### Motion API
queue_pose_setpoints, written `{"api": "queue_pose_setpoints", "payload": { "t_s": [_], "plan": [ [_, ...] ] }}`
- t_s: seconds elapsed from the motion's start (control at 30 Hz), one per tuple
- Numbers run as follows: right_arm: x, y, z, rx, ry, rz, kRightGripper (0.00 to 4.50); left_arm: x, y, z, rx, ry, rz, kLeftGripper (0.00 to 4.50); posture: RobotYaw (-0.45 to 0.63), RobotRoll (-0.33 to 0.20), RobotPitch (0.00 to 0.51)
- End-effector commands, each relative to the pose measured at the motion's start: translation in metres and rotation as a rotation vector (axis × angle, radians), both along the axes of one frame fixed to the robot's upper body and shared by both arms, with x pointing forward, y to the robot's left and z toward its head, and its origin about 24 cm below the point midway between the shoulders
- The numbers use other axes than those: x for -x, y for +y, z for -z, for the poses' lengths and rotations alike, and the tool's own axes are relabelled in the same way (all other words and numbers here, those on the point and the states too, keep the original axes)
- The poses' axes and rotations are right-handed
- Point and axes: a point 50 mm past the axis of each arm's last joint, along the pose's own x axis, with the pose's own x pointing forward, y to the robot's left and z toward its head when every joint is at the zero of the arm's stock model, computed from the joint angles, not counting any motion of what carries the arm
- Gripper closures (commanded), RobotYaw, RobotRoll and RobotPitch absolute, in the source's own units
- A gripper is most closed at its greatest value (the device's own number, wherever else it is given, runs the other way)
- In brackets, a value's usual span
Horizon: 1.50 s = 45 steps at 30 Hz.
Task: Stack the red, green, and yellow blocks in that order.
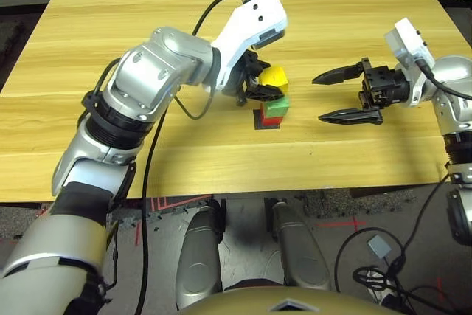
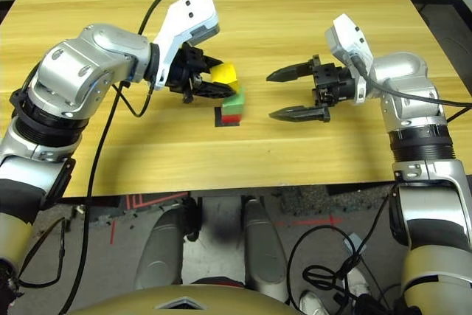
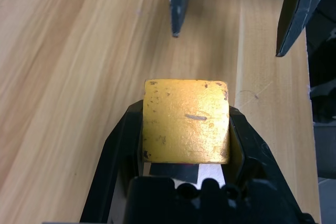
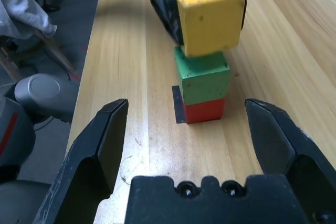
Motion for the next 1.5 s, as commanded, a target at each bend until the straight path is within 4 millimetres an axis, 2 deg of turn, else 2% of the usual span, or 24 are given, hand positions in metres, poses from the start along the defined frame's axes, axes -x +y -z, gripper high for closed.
{"api": "queue_pose_setpoints", "payload": {
  "t_s": [0.03,0.67,0.7,0.87,1.0,1.17,1.3,1.4,1.5],
  "plan": [
    [0.0,-0.001,0.0,0.008,-0.006,0.008,0.0,0.0,-0.005,0.002,-0.024,-0.013,0.038,2.41,0.01,0.03,0.25],
    [0.001,0.001,0.001,-0.023,-0.016,0.049,0.0,-0.002,-0.008,0.009,-0.068,-0.029,0.069,2.41,-0.01,0.038,0.251],
    [0.0,0.001,0.0,-0.023,-0.017,0.05,0.0,-0.001,-0.008,0.01,-0.069,-0.022,0.075,1.65,0.0,0.038,0.25],
    [0.0,-0.002,-0.002,-0.024,-0.021,0.054,0.0,0.006,-0.014,0.004,-0.03,-0.02,0.093,0.01,0.01,0.032,0.241],
    [0.001,-0.003,-0.007,-0.036,-0.021,0.048,0.0,0.01,-0.013,-0.008,0.029,-0.023,0.096,0.01,0.01,0.025,0.234],
    [0.002,-0.01,-0.025,-0.087,-0.016,0.069,0.0,0.018,0.01,-0.036,0.178,0.017,0.069,0.01,0.02,0.009,0.226],
    [-0.002,-0.028,-0.037,-0.163,-0.023,0.201,0.0,0.019,0.034,-0.052,0.349,0.03,-0.034,0.01,0.02,-0.008,0.223],
    [-0.007,-0.048,-0.036,-0.244,-0.046,0.365,0.0,0.009,0.052,-0.054,0.491,-0.007,-0.208,0.01,0.03,-0.021,0.225],
    [-0.012,-0.078,-0.021,-0.31,-0.089,0.605,0.0,-0.009,0.087,-0.044,0.627,-0.147,-0.493,0.01,0.03,-0.033,0.227]
  ]
}}
